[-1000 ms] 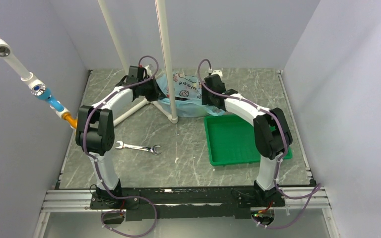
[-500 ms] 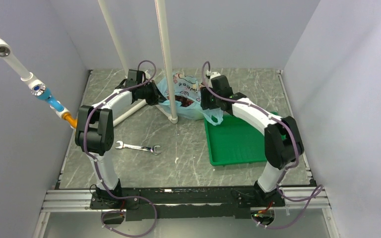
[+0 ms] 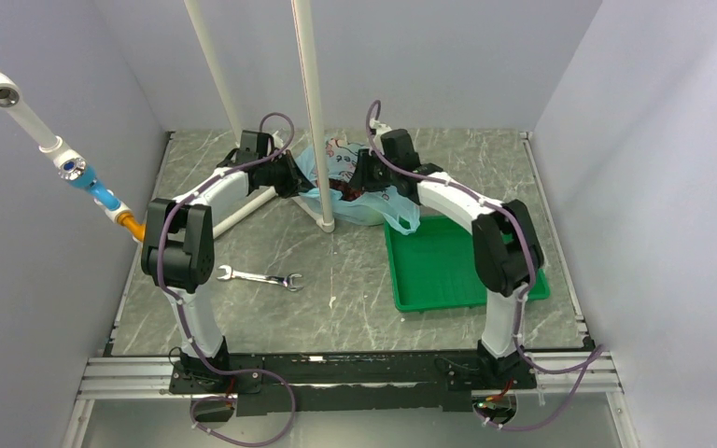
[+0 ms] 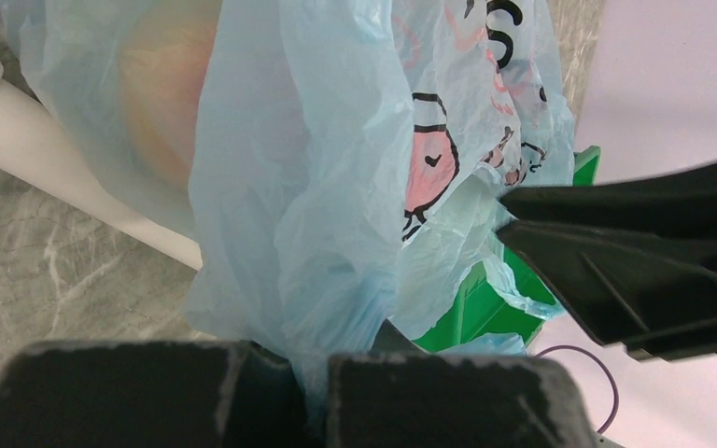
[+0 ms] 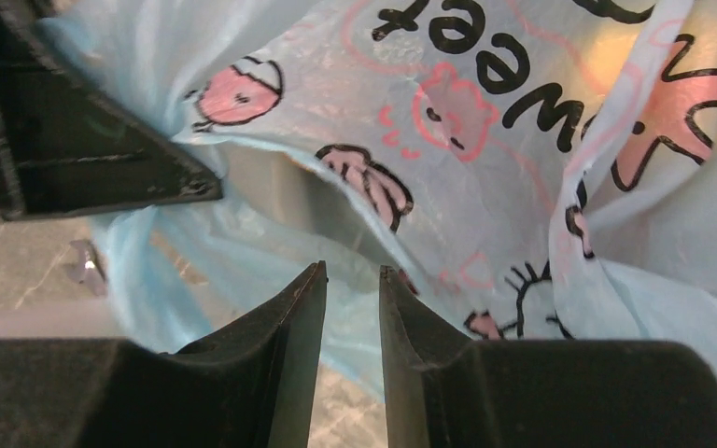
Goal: Take the fake fruits out of the plastic bag
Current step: Adjust the plastic bag at the center of the board.
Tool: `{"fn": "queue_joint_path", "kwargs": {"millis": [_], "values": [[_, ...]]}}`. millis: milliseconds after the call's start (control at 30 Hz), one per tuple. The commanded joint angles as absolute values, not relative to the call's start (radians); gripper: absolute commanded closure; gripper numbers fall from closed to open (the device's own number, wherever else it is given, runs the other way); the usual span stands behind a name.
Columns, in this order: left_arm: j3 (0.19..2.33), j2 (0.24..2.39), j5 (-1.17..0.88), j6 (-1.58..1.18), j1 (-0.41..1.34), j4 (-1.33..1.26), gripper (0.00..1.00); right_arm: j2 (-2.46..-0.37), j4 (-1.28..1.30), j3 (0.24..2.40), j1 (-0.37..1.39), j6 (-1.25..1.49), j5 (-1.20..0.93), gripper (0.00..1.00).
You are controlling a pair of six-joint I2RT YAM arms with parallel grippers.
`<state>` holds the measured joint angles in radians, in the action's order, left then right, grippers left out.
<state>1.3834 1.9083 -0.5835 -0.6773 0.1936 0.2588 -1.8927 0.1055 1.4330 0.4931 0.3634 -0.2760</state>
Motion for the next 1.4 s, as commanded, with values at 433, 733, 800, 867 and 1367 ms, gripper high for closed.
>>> {"fn": "queue_joint_path", "kwargs": {"millis": [433,733,800,867,1367], "values": [[1.387,1.849,-0.644,-0.695,0.193,0.227,1.0,-2.059,0.501,1.67,0.506,0.201,0.268,0.51],[1.391,1.858,-0.673,-0.689,0.195,0.217,1.0,-1.933,0.451,1.482,0.483,0.184,0.331,0.47],[1.405,1.861,-0.69,-0.67,0.195,0.215,1.0,-1.887,0.408,1.47,0.483,0.162,0.274,0.43],[1.451,1.869,-0.702,-0.606,0.196,0.254,0.99,-1.841,0.335,1.45,0.482,0.153,0.195,0.35],[1.638,1.73,-0.455,-0.322,0.193,0.618,0.23,-1.594,0.566,1.431,0.323,0.529,0.066,0.03]]}}
